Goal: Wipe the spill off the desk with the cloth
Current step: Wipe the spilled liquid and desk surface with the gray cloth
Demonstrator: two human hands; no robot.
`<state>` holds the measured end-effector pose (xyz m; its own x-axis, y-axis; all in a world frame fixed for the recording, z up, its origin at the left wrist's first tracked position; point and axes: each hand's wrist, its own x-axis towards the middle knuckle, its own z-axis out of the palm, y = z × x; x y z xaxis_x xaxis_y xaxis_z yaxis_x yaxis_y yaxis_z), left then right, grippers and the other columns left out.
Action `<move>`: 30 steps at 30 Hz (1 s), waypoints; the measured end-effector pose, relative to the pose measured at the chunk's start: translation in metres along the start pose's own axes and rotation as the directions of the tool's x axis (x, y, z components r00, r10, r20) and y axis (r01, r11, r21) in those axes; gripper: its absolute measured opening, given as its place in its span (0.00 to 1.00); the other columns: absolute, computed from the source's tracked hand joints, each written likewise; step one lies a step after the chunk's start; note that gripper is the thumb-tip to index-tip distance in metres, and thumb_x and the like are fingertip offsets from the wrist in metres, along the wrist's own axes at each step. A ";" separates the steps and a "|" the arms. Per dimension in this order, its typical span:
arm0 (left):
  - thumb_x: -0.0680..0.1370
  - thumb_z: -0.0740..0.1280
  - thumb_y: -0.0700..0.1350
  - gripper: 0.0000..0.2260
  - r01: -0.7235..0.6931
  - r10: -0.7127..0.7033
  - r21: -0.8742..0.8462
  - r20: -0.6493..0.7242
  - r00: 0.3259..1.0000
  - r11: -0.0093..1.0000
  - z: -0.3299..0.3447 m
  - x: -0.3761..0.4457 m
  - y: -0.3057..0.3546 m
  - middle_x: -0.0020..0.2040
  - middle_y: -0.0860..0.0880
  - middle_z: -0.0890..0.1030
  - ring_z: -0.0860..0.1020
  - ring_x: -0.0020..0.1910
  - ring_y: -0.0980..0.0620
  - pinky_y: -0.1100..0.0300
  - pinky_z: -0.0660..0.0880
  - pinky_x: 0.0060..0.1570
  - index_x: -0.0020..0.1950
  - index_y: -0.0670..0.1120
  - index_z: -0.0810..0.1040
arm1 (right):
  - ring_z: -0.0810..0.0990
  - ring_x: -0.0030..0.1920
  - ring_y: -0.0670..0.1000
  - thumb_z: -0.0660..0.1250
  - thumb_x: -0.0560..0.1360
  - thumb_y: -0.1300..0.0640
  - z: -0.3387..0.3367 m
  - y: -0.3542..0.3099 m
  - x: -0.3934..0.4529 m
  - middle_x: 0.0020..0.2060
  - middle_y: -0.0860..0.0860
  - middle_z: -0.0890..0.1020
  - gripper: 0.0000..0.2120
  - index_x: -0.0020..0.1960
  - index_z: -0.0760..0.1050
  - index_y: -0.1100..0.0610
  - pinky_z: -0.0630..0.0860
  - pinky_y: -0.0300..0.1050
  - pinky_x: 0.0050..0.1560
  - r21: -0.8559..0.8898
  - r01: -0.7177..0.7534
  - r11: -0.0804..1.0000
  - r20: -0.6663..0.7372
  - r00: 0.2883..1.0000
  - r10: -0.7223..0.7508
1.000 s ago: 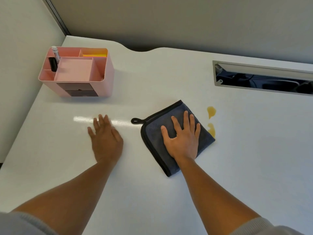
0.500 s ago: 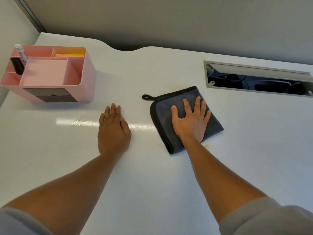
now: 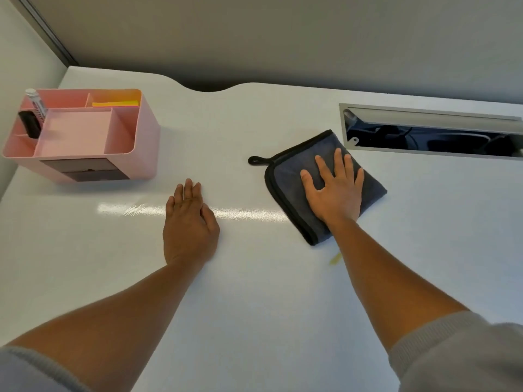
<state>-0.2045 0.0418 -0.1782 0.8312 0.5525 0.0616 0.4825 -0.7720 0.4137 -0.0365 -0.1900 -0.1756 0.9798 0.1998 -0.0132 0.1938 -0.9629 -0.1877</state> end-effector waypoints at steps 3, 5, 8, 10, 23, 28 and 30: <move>0.81 0.53 0.42 0.22 0.004 -0.004 0.005 0.005 1.000 1.000 0.000 0.000 0.000 0.78 0.45 0.61 0.56 0.78 0.48 0.52 0.51 0.77 0.76 0.42 0.64 | 0.45 0.81 0.55 0.42 0.79 0.30 0.001 0.008 -0.037 0.81 0.53 0.51 0.33 0.79 0.57 0.43 0.43 0.61 0.79 0.006 -0.093 0.996 0.010 0.996 0.093; 0.81 0.53 0.42 0.22 0.011 -0.011 0.005 0.010 1.000 1.000 -0.001 -0.001 0.002 0.78 0.45 0.61 0.55 0.78 0.48 0.52 0.50 0.77 0.76 0.42 0.63 | 0.45 0.81 0.55 0.42 0.79 0.30 0.000 0.010 -0.063 0.81 0.53 0.51 0.33 0.80 0.56 0.43 0.43 0.61 0.79 0.006 -0.138 0.990 0.008 0.990 0.138; 0.82 0.53 0.41 0.22 0.007 -0.007 0.021 0.018 1.000 1.000 -0.004 -0.003 0.004 0.78 0.44 0.61 0.56 0.78 0.47 0.52 0.50 0.77 0.76 0.41 0.63 | 0.45 0.81 0.56 0.42 0.79 0.30 0.001 0.007 -0.098 0.81 0.54 0.52 0.34 0.79 0.58 0.45 0.43 0.62 0.79 -0.024 -0.188 0.982 0.000 0.982 0.188; 0.82 0.53 0.41 0.22 0.005 -0.006 0.025 0.022 1.000 1.000 -0.005 -0.003 0.005 0.78 0.44 0.61 0.56 0.78 0.46 0.51 0.50 0.77 0.76 0.40 0.63 | 0.46 0.81 0.56 0.41 0.78 0.29 0.001 0.004 -0.113 0.81 0.54 0.52 0.35 0.79 0.58 0.45 0.44 0.63 0.79 -0.037 -0.219 0.975 -0.002 0.976 0.219; 0.80 0.49 0.44 0.24 0.008 -0.009 0.037 0.016 1.000 0.999 -0.002 -0.003 0.011 0.77 0.43 0.63 0.57 0.78 0.46 0.50 0.52 0.77 0.75 0.40 0.64 | 0.44 0.81 0.59 0.42 0.78 0.31 -0.006 -0.006 -0.052 0.81 0.57 0.49 0.35 0.80 0.55 0.45 0.43 0.66 0.78 -0.060 -0.208 0.976 0.025 0.977 0.210; 0.79 0.49 0.45 0.25 0.003 -0.004 0.050 0.028 1.000 0.999 -0.001 0.000 0.010 0.77 0.44 0.62 0.57 0.78 0.47 0.51 0.52 0.77 0.76 0.41 0.64 | 0.43 0.81 0.61 0.41 0.77 0.28 -0.006 -0.024 0.007 0.81 0.58 0.48 0.38 0.81 0.54 0.46 0.43 0.68 0.77 -0.036 -0.186 0.982 0.024 0.982 0.187; 0.79 0.48 0.46 0.26 -0.007 0.005 0.066 0.043 0.999 0.998 0.000 0.001 0.008 0.78 0.44 0.62 0.56 0.78 0.47 0.51 0.52 0.77 0.76 0.41 0.63 | 0.43 0.80 0.62 0.39 0.76 0.26 -0.005 -0.035 0.032 0.81 0.59 0.47 0.41 0.81 0.52 0.47 0.41 0.68 0.77 -0.029 -0.200 0.979 0.026 0.979 0.201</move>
<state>-0.1995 0.0364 -0.1743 0.8444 0.5351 0.0247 0.4935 -0.7951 0.3526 -0.0118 -0.1508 -0.1642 0.9971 0.0072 -0.0758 -0.0045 -0.9883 -0.1523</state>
